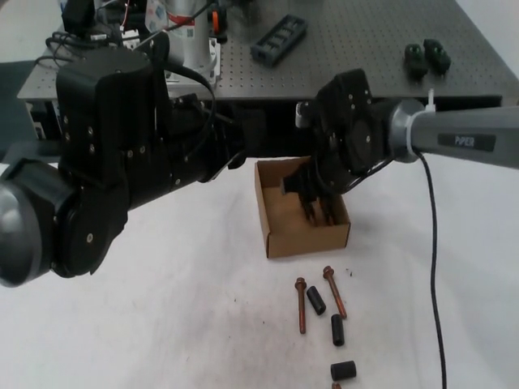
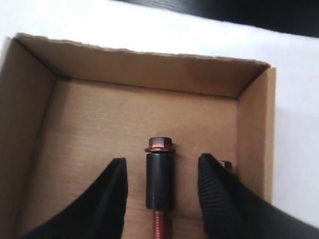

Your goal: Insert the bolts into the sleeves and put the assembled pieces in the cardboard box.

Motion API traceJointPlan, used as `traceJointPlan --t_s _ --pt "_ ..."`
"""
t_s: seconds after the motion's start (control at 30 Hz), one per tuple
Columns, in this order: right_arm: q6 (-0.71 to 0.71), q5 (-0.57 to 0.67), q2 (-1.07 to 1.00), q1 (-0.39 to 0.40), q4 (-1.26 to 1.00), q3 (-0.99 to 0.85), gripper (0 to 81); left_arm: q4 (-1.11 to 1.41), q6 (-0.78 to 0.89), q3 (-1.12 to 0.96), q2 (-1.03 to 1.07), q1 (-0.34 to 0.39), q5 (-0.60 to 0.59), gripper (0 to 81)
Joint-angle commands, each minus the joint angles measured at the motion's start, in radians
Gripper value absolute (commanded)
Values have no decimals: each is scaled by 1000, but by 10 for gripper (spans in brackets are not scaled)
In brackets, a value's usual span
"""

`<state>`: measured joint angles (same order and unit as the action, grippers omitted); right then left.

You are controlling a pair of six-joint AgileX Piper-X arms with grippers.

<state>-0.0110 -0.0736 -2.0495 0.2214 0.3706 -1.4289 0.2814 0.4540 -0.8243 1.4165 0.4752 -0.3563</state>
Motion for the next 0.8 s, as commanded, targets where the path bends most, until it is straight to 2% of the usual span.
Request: traceJointPlan --t_s 0.0,0.13,0.23,0.47,0.6,0.77 --pt "-4 0 174 -5 63 -15 302 4 -15 0 -9 0 13 330" --pt "-4 0 325 -9 297 13 302 4 -15 0 -9 0 13 330" --pt "-4 2 386 0 393 89 302 4 -33 0 -9 0 13 330" --pt "-4 4 325 30 354 251 302 4 -47 0 -9 0 13 330" --pt "-4 53 248 35 312 258 302 4 -47 0 -9 0 13 330" --pt "-4 50 178 38 288 258 302 4 -47 0 -9 0 13 330"
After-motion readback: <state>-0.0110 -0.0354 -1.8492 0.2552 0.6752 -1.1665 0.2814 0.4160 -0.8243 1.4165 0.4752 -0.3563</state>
